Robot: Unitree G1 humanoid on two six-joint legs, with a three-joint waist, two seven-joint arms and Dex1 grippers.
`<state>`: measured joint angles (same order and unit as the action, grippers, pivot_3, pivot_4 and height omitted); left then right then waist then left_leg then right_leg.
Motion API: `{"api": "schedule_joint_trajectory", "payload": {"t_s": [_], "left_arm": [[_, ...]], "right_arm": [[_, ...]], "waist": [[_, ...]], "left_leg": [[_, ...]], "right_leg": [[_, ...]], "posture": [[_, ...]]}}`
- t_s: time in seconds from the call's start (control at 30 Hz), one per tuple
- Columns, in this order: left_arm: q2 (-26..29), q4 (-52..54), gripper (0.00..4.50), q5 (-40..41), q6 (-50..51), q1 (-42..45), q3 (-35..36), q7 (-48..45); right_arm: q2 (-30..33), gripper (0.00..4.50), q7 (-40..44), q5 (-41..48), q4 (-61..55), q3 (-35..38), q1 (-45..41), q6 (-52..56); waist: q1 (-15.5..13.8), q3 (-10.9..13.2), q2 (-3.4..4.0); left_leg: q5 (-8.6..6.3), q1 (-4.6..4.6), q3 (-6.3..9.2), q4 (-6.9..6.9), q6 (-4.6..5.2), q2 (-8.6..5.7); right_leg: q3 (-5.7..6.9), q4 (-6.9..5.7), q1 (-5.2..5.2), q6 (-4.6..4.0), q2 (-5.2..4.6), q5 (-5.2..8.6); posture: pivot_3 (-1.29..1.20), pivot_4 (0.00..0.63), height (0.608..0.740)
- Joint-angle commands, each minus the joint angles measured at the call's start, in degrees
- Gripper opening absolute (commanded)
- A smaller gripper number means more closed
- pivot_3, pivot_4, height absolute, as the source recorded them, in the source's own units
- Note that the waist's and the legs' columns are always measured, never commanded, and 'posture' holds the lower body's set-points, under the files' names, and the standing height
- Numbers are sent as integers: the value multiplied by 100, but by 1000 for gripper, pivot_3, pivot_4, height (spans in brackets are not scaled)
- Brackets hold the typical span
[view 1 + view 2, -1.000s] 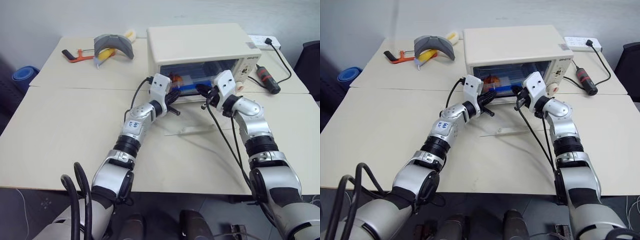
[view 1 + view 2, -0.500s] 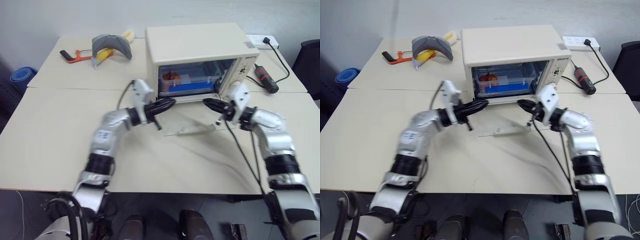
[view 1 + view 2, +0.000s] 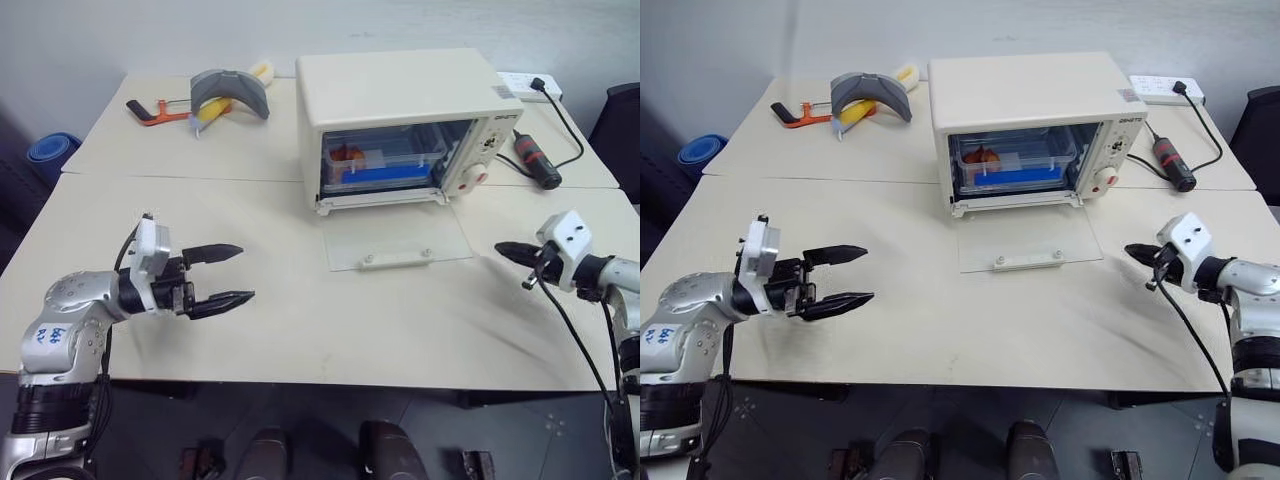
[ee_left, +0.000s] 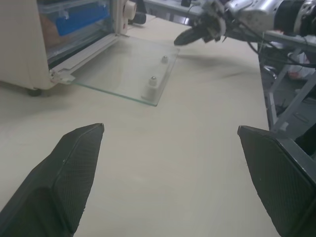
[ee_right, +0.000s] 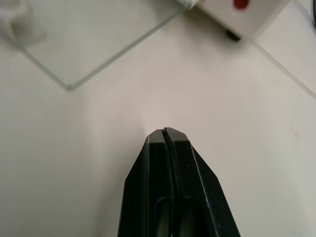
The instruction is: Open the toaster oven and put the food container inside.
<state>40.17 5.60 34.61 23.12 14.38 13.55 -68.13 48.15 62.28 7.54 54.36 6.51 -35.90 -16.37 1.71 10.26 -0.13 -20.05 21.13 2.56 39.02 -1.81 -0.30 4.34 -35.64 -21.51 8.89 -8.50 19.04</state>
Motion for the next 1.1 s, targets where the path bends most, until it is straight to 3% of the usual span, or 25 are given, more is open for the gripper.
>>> {"api": "schedule_joint_trajectory", "payload": {"t_s": [0.03,0.33,0.57,0.73,0.87,0.97,1.1], "left_arm": [[-150,286,4460,147,-167,-77,72,124],[-540,385,4460,536,-22,284,61,505],[-582,114,4460,1062,564,692,120,534],[-626,-4,4460,1398,976,1262,153,760],[-801,-271,4460,895,218,1458,311,1215],[-613,-479,4460,158,-593,1289,175,1116],[-248,-627,4500,-633,-1562,557,15,735]], "right_arm": [[-230,0,153,84,454,101,-241,-328],[-795,0,971,979,-203,536,-150,24],[-1116,0,431,1774,-1460,1045,-166,1025],[-1371,0,-192,2778,-2725,1495,-441,2396],[-1299,0,-403,2952,-3258,1594,-492,2694],[-1051,0,-214,2785,-3673,1447,-229,2783],[-540,874,863,2306,-4779,912,1078,2175]], "waist": [[9,0,0],[-8,0,1],[-4,0,2],[-8,0,3],[-22,0,3],[-20,0,3],[-18,0,3]], "left_leg": [[0,0,0,0,0,0],[1,2,4,6,-1,0],[1,1,6,3,-1,1],[1,4,9,7,-1,0],[1,2,12,5,-1,-2],[1,3,10,3,-1,-4],[0,0,7,-10,-1,-4]], "right_leg": [[0,0,0,0,0,0],[2,-2,1,0,0,0],[2,-4,1,0,1,0],[3,-8,0,0,1,0],[4,-8,0,0,1,0],[4,-7,-1,0,1,0],[5,-2,-3,0,2,0]], "posture": [[0,150,740],[0,150,740],[0,150,740],[0,150,740],[0,150,740],[0,150,740],[0,150,740]]}}
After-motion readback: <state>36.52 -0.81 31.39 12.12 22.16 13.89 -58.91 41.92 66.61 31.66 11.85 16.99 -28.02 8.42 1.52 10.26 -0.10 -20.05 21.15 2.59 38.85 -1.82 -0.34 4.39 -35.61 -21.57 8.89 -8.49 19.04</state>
